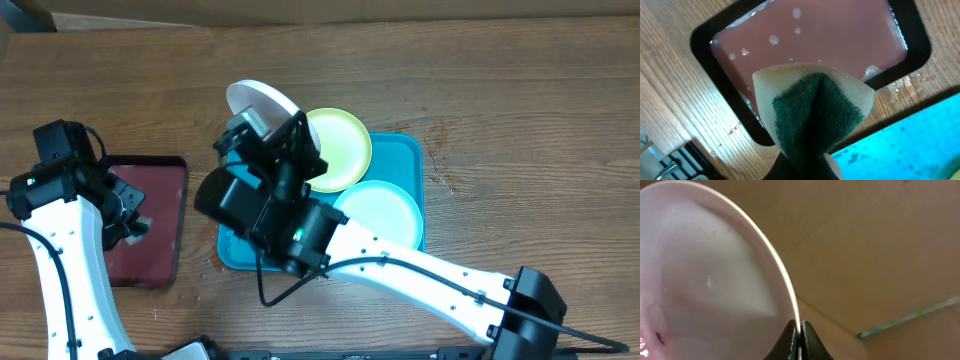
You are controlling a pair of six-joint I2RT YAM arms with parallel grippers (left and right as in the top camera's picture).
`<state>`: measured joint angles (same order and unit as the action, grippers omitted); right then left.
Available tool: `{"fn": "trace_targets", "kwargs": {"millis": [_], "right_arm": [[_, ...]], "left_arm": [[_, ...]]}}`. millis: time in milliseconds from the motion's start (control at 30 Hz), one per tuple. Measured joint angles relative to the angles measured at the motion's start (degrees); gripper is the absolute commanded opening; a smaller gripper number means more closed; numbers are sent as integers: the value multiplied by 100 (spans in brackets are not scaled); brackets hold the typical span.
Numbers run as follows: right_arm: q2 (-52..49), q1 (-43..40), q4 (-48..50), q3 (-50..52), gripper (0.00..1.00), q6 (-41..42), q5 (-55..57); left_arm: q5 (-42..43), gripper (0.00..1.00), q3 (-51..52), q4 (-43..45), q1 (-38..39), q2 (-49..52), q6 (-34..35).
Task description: Clean dirty plates on tray and stack at the side
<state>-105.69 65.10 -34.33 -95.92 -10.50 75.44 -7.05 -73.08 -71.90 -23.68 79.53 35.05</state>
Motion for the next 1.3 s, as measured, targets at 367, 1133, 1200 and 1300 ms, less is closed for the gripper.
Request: {"fn": "trace_targets", "kwargs": {"millis": [367,1133,1200,1300], "right_arm": [[0,-101,-1978,-46,4,1582,-1869],[-127,-2168,833,2739,4,4671,-7291],[-129,-2155,1220,2944,4,4830,-7326],[-131,-2155,1606,3119,4,4948,-7366]], "left_arm": [[181,4,9,59,2,0,-28],[2791,4,192,828,1694,0,-2024],[2811,4,345,979,1816,0,-2013],[2813,4,737,1259,1976,0,-1978]]}}
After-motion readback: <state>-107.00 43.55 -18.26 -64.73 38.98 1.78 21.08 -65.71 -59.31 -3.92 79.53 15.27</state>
